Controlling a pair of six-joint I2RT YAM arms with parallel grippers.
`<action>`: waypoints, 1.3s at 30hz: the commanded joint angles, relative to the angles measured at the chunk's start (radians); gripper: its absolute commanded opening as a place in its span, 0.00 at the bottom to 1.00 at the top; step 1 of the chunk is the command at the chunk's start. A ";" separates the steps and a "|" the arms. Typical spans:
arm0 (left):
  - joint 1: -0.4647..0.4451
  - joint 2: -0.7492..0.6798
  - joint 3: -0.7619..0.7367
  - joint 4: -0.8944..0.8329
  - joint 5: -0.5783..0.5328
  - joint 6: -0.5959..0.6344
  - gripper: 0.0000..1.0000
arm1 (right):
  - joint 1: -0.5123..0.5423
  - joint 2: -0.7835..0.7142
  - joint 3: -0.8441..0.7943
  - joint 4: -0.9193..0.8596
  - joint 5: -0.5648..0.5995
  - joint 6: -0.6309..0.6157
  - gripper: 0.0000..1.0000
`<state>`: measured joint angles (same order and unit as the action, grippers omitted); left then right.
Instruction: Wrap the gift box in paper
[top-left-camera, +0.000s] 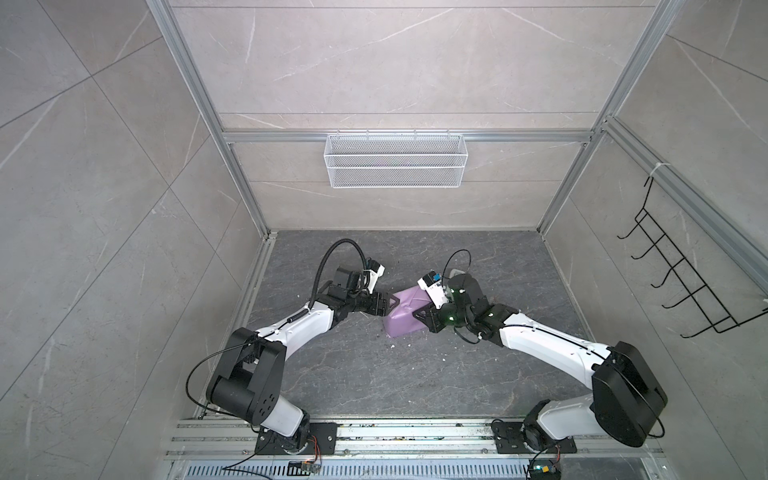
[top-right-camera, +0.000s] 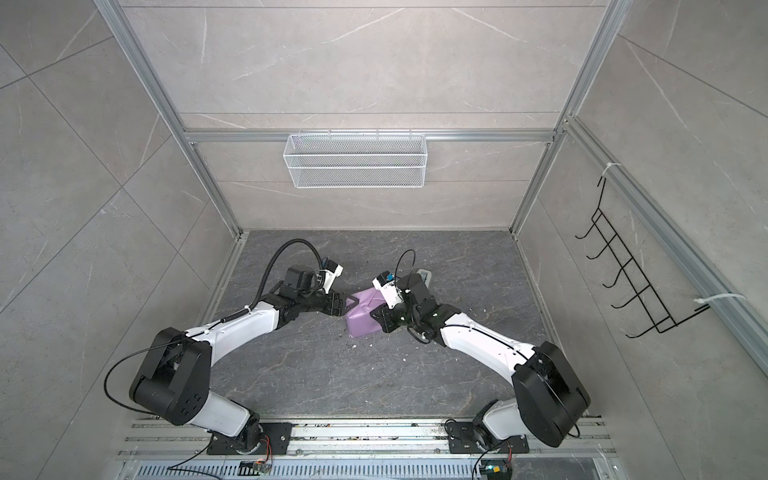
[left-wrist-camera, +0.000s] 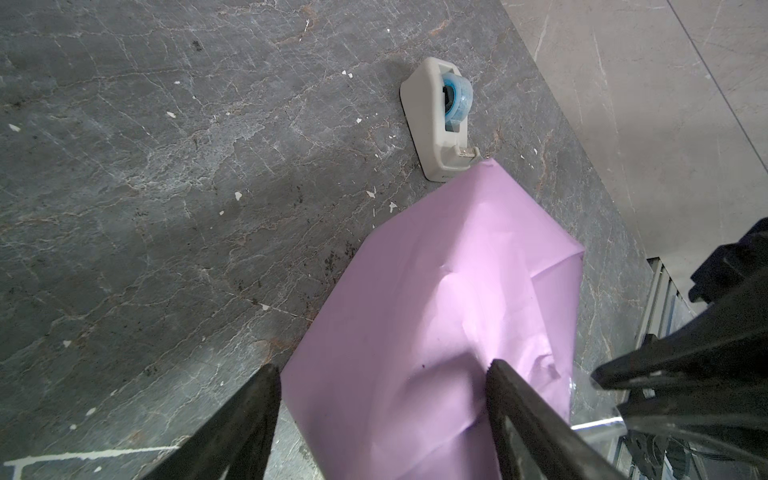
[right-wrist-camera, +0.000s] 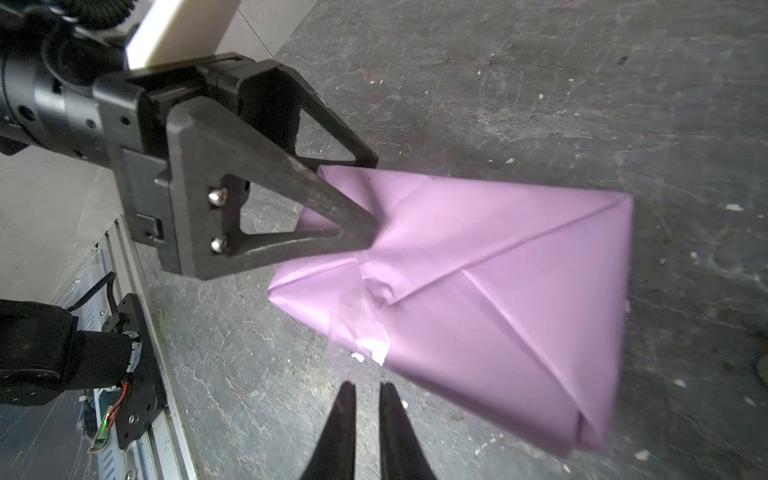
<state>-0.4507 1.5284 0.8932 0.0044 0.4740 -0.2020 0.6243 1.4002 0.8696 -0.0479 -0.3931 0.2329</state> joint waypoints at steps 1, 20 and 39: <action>-0.003 0.016 -0.016 -0.073 -0.011 0.032 0.79 | -0.031 -0.051 -0.023 0.067 -0.108 0.035 0.19; -0.003 0.015 -0.016 -0.075 -0.012 0.033 0.79 | -0.002 0.071 -0.012 0.116 -0.106 0.047 0.06; -0.003 0.018 -0.017 -0.074 -0.013 0.033 0.79 | 0.003 0.123 0.028 0.144 -0.172 0.069 0.00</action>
<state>-0.4507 1.5284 0.8932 0.0044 0.4740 -0.2020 0.6201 1.5131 0.8639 0.0654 -0.5343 0.2867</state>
